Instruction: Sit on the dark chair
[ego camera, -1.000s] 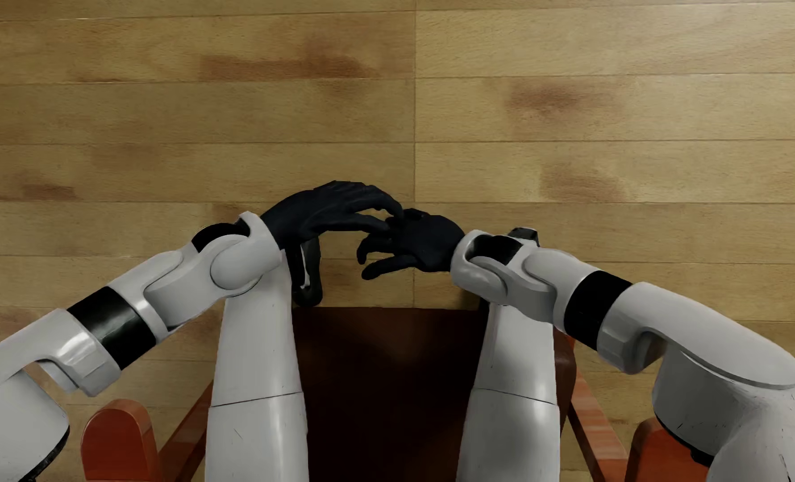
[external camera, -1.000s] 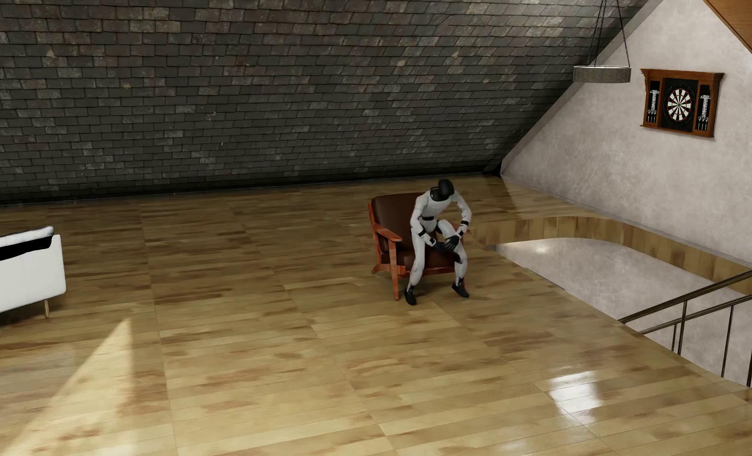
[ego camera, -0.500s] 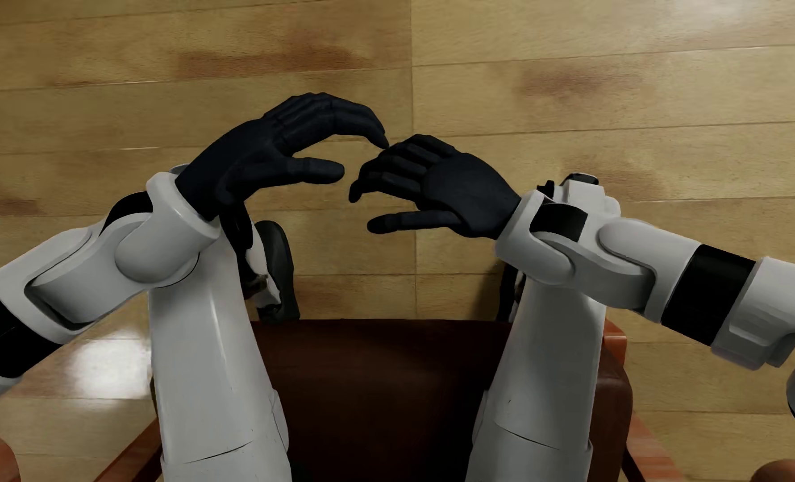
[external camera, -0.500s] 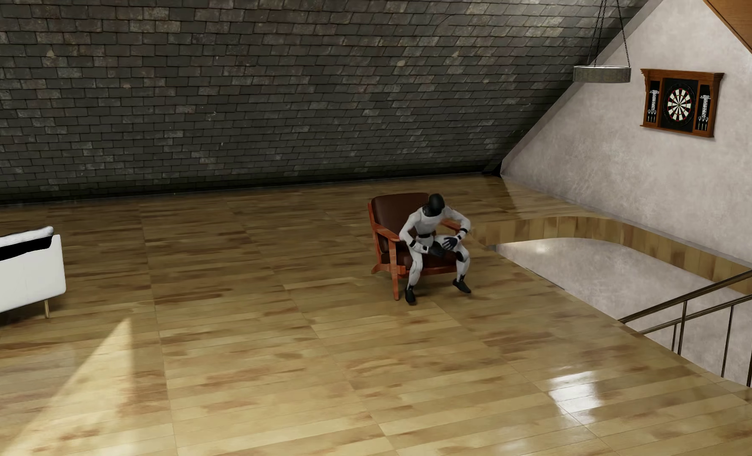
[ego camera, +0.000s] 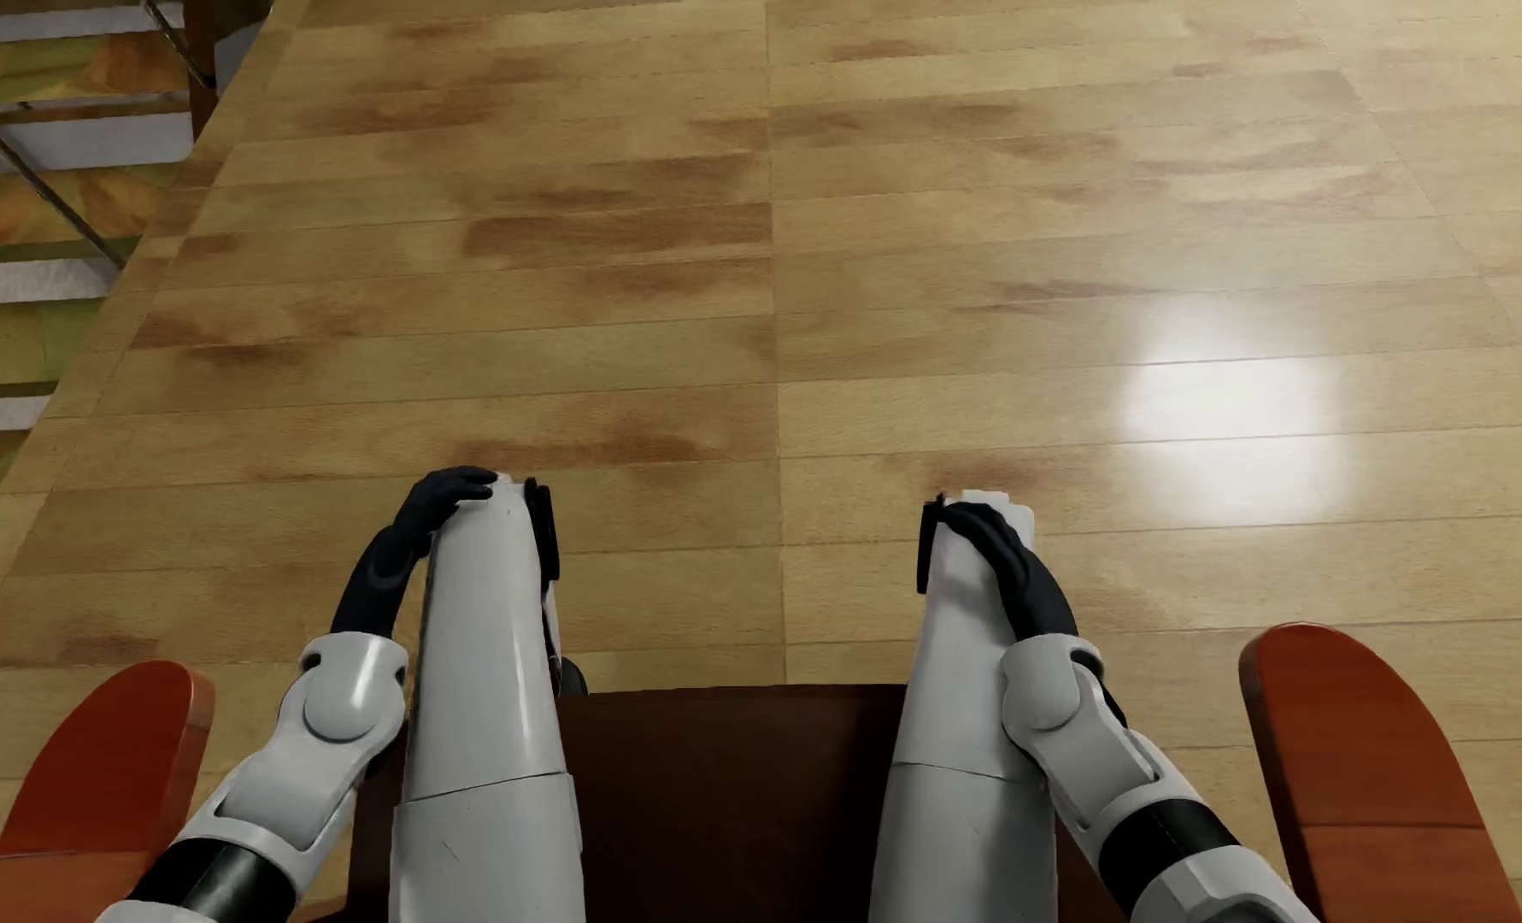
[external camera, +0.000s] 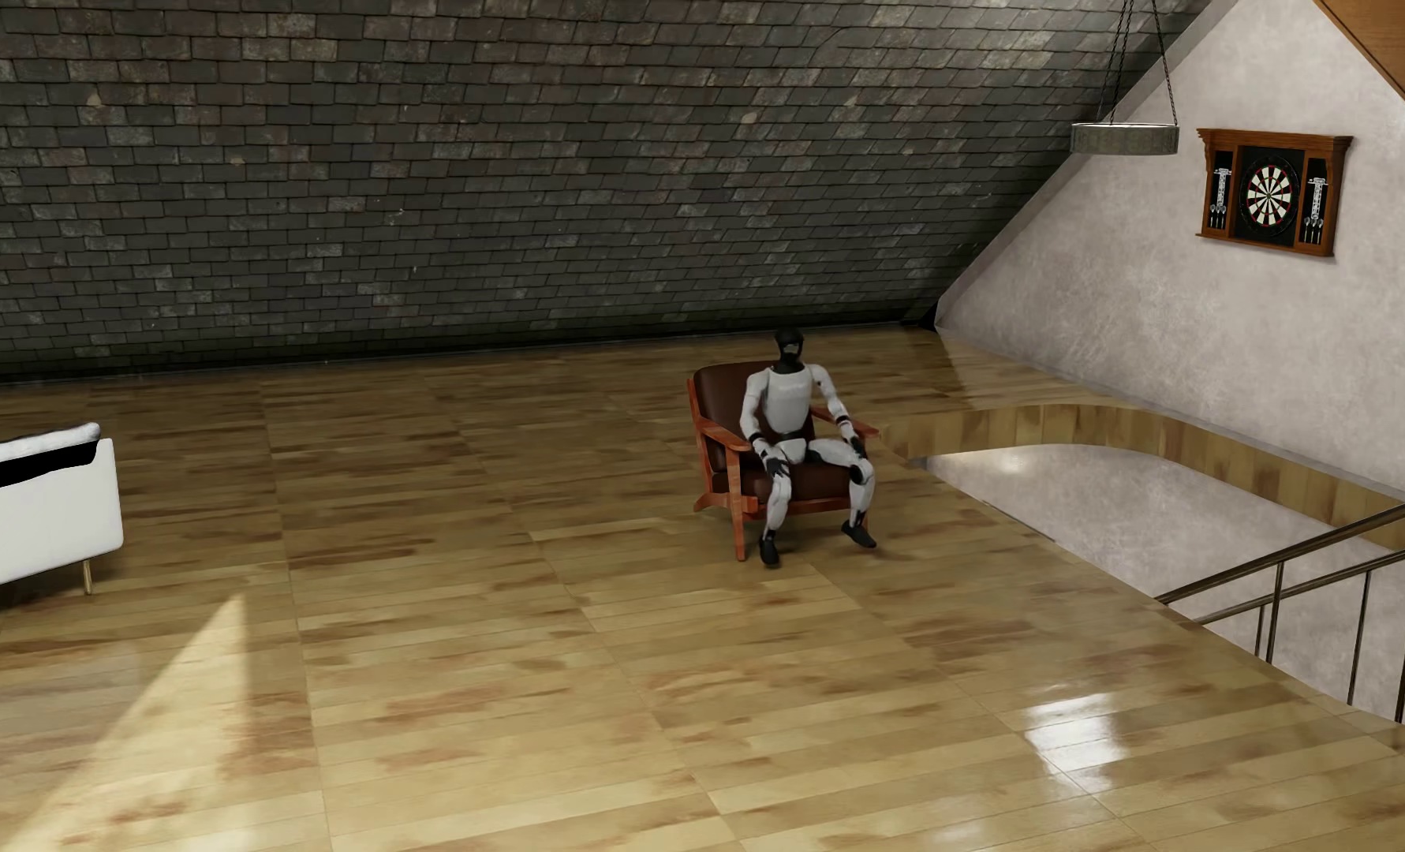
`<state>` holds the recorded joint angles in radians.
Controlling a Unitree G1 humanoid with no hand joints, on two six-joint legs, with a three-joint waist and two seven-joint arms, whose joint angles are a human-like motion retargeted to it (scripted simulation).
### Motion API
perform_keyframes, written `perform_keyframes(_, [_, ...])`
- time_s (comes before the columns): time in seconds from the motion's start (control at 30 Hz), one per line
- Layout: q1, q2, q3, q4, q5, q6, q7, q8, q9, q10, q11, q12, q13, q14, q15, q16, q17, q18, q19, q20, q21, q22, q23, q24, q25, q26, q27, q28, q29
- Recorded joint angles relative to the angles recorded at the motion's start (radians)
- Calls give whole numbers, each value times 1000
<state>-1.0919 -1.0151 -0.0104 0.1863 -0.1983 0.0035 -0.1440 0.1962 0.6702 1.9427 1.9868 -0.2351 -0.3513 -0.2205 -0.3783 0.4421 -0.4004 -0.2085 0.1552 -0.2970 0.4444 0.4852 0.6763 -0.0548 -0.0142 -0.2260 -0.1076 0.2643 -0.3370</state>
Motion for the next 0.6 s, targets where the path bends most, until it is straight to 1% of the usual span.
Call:
perform_keyframes(0.03, [4, 13, 1, -3, 7, 3, -3, -1, -17, 6, 0, 14, 22, 1, 0, -20, -3, 4, -5, 13, -13, 79, 71, -6, -6, 21, 28, -12, 39])
perform_keyframes(0.07, [10, 25, 3, -7, 13, 8, -4, -2, -34, 11, 0, 22, 41, -2, -1, -33, -13, 13, -10, 18, -22, 170, 154, -13, 0, 56, 55, -57, 134])
perform_keyframes(0.1, [14, 35, 4, -12, 17, 10, -5, -3, -48, 14, 0, 25, 60, -5, -2, -34, -25, 21, -14, 18, -29, 269, 239, -6, -10, 95, 77, -158, 247])
perform_keyframes(0.13, [16, 42, 6, -17, 23, 12, -2, -6, -62, 17, 0, 27, 86, -7, -2, -34, -35, 30, -21, 8, -28, 362, 308, 39, -55, 116, 85, -238, 326])
perform_keyframes(0.17, [18, 49, 8, -21, 29, 13, -2, -6, -71, 19, -1, 32, 121, -7, -2, -35, -38, 37, -24, -8, -33, 437, 356, 107, -105, 132, 91, -338, 407])
perform_keyframes(0.2, [17, 51, 10, -26, 33, 11, -2, -4, -80, 18, -1, 44, 160, -6, -2, -38, -33, 40, -25, -20, -49, 496, 394, 171, -162, 119, 71, -395, 443])
perform_keyframes(0.23, [17, 55, 10, -30, 36, 9, -2, -5, -87, 18, -2, 62, 200, -3, -1, -44, -26, 42, -29, -30, -69, 542, 418, 229, -206, 103, 61, -435, 467])
perform_keyframes(0.27, [19, 57, 11, -29, 41, 7, -2, -5, -89, 17, -4, 87, 237, -1, 3, -55, -17, 44, -33, -34, -85, 571, 435, 278, -225, 87, 53, -456, 477])
perform_keyframes(0.3, [23, 60, 11, -29, 45, 7, -1, -5, -89, 15, -5, 119, 272, 1, 5, -67, -8, 43, -34, -25, -103, 587, 442, 295, -222, 90, 61, -472, 486])
perform_keyframes(0.4, [36, 71, 11, -28, 43, 11, -1, -5, -90, 9, -10, 195, 351, 7, 11, -101, 19, 43, -34, 14, -147, 608, 442, 268, -180, 116, 85, -475, 490])
perform_keyframes(0.43, [41, 74, 12, -29, 40, 10, 1, -6, -89, 7, -11, 206, 368, 9, 12, -109, 27, 42, -35, 17, -153, 601, 428, 265, -169, 116, 83, -472, 480])
perform_keyframes(0.53, [56, 87, 12, -27, 40, 10, 2, -7, -94, 5, -11, 234, 393, 10, 12, -123, 48, 40, -37, 18, -134, 553, 372, 260, -187, 105, 66, -482, 500])
perform_keyframes(0.57, [60, 91, 12, -27, 40, 11, 2, -7, -96, 5, -11, 238, 393, 11, 12, -127, 53, 41, -38, 16, -124, 538, 352, 255, -200, 104, 61, -477, 502])
perform_keyframes(0.6, [63, 93, 12, -28, 41, 12, 2, -7, -98, 4, -10, 238, 391, 10, 12, -131, 54, 41, -39, 13, -119, 531, 333, 250, -197, 103, 54, -468, 505])
